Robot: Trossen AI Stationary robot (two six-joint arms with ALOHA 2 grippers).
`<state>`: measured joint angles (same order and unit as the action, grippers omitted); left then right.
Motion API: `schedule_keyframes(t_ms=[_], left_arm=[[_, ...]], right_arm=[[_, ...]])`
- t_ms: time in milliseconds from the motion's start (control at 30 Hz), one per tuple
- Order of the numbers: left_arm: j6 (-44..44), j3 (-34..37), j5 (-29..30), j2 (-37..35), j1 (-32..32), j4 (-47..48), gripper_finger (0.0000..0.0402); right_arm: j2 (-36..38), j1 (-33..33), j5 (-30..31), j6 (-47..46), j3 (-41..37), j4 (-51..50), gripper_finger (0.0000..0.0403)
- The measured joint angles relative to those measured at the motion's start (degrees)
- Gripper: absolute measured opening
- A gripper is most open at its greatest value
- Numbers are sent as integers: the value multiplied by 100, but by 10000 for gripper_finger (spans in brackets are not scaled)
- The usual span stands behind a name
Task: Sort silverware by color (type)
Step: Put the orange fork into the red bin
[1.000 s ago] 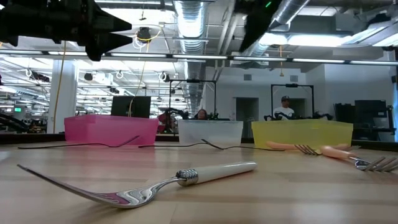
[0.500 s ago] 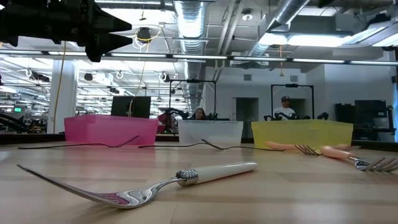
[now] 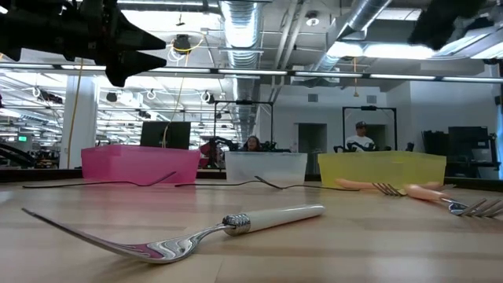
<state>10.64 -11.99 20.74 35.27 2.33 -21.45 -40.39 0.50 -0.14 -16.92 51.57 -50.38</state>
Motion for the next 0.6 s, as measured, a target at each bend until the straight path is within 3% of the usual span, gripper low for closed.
schedule_keyframes(t_ms=[233, 467, 600], left_arm=[[41, 0, 49, -1, 0, 36, 233], [68, -1, 120, -2, 0, 115, 233], [115, 0, 96, -2, 0, 141, 233]], right_arm=[[-1034, 898, 1, 90, -794, 506, 180], [-2374, 1729, -4, 1166, -564, 1077, 250], [-3181, 2008, -2, 1872, -185, 931, 262]])
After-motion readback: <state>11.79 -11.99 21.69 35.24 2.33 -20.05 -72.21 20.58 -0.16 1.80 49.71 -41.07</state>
